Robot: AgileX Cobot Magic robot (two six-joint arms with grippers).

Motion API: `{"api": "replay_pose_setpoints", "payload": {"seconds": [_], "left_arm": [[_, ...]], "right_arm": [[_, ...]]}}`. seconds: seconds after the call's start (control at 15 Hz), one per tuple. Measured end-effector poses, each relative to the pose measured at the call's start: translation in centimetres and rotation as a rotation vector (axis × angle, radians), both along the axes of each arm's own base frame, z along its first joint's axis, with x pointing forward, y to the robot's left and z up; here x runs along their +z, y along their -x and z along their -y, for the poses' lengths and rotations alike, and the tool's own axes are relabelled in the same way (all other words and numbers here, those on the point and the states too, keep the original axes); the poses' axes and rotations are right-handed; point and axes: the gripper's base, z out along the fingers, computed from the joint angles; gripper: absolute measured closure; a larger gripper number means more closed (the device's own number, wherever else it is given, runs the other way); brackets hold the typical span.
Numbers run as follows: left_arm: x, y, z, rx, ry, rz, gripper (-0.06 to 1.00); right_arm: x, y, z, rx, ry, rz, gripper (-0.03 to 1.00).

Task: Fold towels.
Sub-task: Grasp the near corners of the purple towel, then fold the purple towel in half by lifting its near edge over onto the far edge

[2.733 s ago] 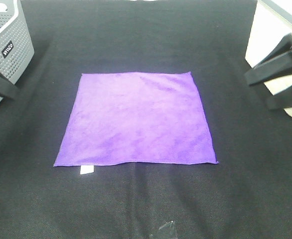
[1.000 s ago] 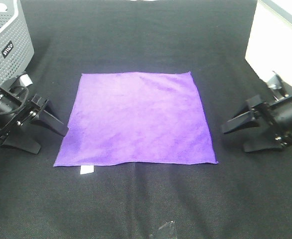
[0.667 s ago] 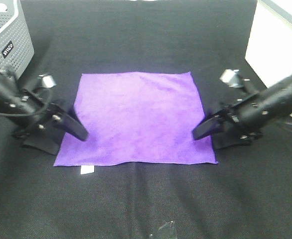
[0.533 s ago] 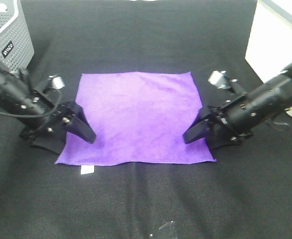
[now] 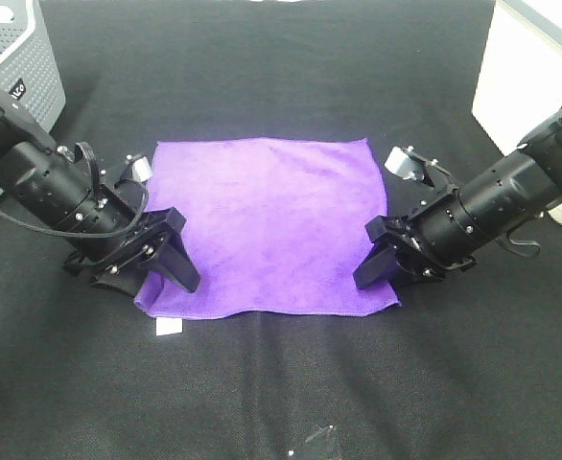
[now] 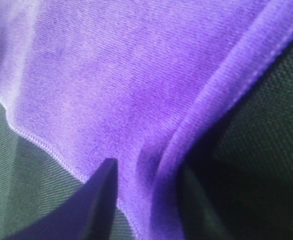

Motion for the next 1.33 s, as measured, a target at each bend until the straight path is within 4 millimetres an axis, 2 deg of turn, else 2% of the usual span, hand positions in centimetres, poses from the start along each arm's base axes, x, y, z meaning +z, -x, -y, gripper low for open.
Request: {"api": "replay_pose_setpoints", "payload": {"seconds": [0.13,0.2,0.33,0.4,0.67,0.73,0.8,0.87,1.0,1.13,1.33], "left_arm": [[-0.4,0.0,-0.1,-0.003,-0.013,0.001,0.51],[-0.5,0.1,-0.1,-0.005,-0.018,-0.001,0.61],[-0.8,0.1,-0.2,-0.019,-0.036,-0.001,0.86],[-0.9,0.2,-0.3,-0.025,-0.04,-0.002,0.94],[-0.4,0.6,-0.5,-0.092,-0.06,-0.007,0.94],[0.6,0.8,-0.5,-0.124,-0.068,0.009,0.94],[2.6,1.0,-0.6,-0.143,-0.073,0.036,0.94],[2.6,1.0,-0.6,-0.143,-0.073,0.036,0.94],[5.4,1.5,-0.8,-0.149,-0.085,0.073,0.94],[6.8,1.1,-1.5,-0.119,-0.079,0.095,0.94],[7.8,-1.6,-1.8,-0.077,-0.073,0.157,0.94]], "right_arm": [[-0.2,0.0,0.1,-0.019,0.009,-0.006,0.71],[-0.3,0.0,0.1,-0.021,0.012,-0.009,0.8],[-0.4,0.0,0.1,-0.019,0.014,-0.01,0.96],[-0.4,0.0,0.1,-0.017,0.011,-0.015,0.96],[-0.3,0.9,-0.2,-0.008,-0.022,-0.102,0.96],[0.3,1.2,-0.3,-0.001,-0.032,-0.129,0.96],[2.4,1.4,-0.4,-0.014,-0.05,-0.133,0.96],[2.4,1.4,-0.4,-0.014,-0.05,-0.133,0.96],[4.9,1.5,-0.3,-0.013,-0.042,-0.106,0.96],[6.4,0.2,-0.2,-0.007,-0.006,-0.086,0.96],[8.8,-3.6,-0.4,-0.027,0.042,0.001,0.96]]}}
